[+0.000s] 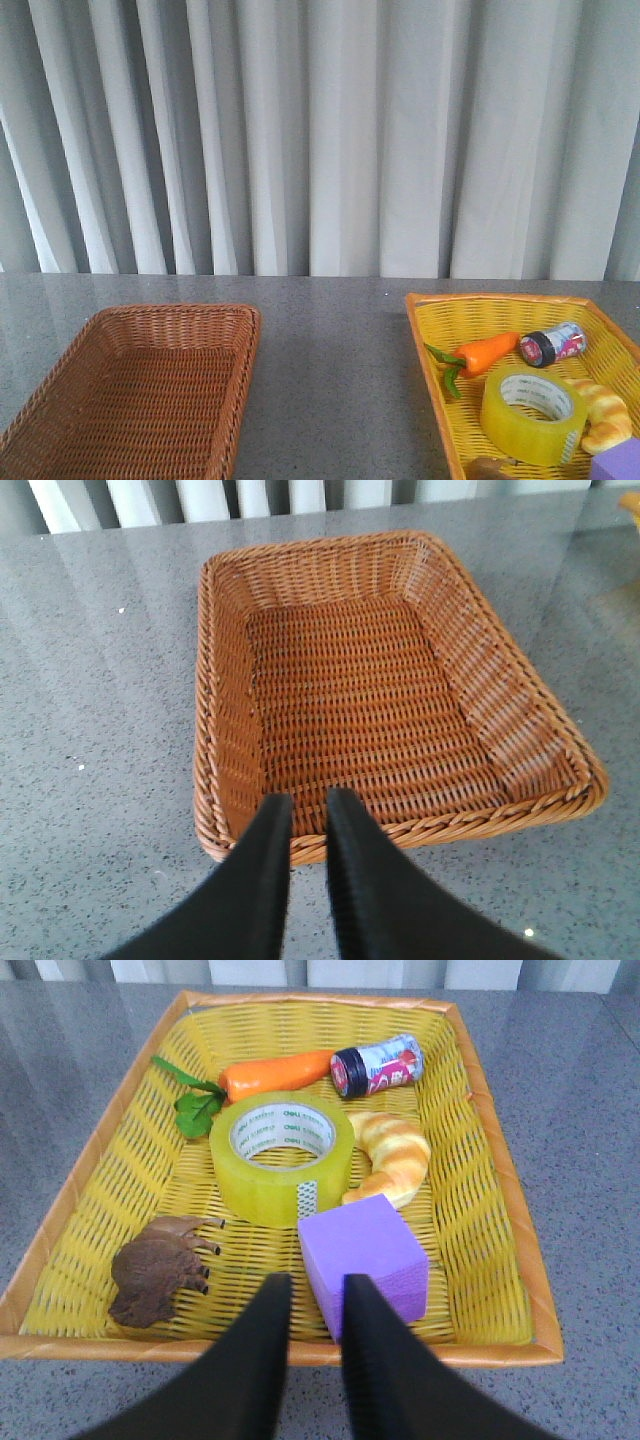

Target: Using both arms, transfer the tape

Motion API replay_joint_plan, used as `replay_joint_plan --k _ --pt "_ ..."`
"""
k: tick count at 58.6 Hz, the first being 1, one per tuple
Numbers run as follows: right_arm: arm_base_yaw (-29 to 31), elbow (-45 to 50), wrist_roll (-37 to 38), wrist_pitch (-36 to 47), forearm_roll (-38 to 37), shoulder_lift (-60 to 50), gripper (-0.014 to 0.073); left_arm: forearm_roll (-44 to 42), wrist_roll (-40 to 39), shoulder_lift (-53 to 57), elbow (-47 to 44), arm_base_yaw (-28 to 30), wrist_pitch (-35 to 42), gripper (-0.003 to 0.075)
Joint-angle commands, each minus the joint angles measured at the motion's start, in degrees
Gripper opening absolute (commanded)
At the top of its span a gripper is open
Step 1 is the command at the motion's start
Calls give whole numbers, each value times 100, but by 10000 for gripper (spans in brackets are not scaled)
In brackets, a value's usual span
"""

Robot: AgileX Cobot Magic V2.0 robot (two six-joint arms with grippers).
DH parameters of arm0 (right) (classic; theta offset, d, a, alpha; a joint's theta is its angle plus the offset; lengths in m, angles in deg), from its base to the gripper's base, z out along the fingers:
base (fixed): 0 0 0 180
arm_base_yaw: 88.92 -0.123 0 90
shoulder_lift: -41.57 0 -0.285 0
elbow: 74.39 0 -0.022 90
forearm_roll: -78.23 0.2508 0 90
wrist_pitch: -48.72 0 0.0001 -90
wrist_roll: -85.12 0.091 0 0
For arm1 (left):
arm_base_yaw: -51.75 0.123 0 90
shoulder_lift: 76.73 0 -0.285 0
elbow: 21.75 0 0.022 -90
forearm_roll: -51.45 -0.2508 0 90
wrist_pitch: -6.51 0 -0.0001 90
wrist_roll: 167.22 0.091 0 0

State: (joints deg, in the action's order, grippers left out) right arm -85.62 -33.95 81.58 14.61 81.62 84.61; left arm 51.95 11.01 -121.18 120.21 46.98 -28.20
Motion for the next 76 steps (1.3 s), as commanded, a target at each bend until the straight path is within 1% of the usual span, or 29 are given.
replay_joint_plan --k 1,6,9,12,14,17,21,26,33,42,50,58,67,71,76 --pt "32 -187 -47 321 -62 46 339 -50 0 -61 138 12 360 266" --pt "32 -178 -53 307 -96 46 482 -15 0 -61 138 12 360 410" --pt "32 -118 -47 369 -100 46 555 -15 -6 -61 138 12 360 472" --pt "32 -26 -47 398 -100 46 605 -15 -6 -61 138 12 349 524" --pt "32 32 -47 433 -100 46 623 -15 -6 -61 138 12 344 549" --pt "32 107 -47 485 -95 46 629 -15 -6 -61 138 12 341 567" --pt "32 98 -47 459 -14 64 622 -15 15 -61 138 12 337 568" --pt "32 -37 -142 397 5 143 600 1 281 -61 159 6 318 564" --pt "21 -422 -405 102 74 520 571 458 724 -145 157 -157 322 560" --pt "21 -957 -870 -332 487 1317 565 1060 1354 -488 157 -838 296 560" --pt "21 -1535 -1351 -751 950 2069 565 1185 1527 -850 157 -1425 322 560" --pt "21 -2149 -1809 -939 1258 2766 563 1184 1527 -1066 157 -1707 416 560" --pt "3 -2704 -2011 -939 1278 3527 563 1184 1527 -1103 157 -1719 449 560" --pt "-205 -2968 -2025 -945 1153 3893 563 1184 1527 -1103 157 -1719 449 560" --pt "-624 -3329 -1910 -937 758 4323 559 1184 1527 -1103 157 -1719 443 560"
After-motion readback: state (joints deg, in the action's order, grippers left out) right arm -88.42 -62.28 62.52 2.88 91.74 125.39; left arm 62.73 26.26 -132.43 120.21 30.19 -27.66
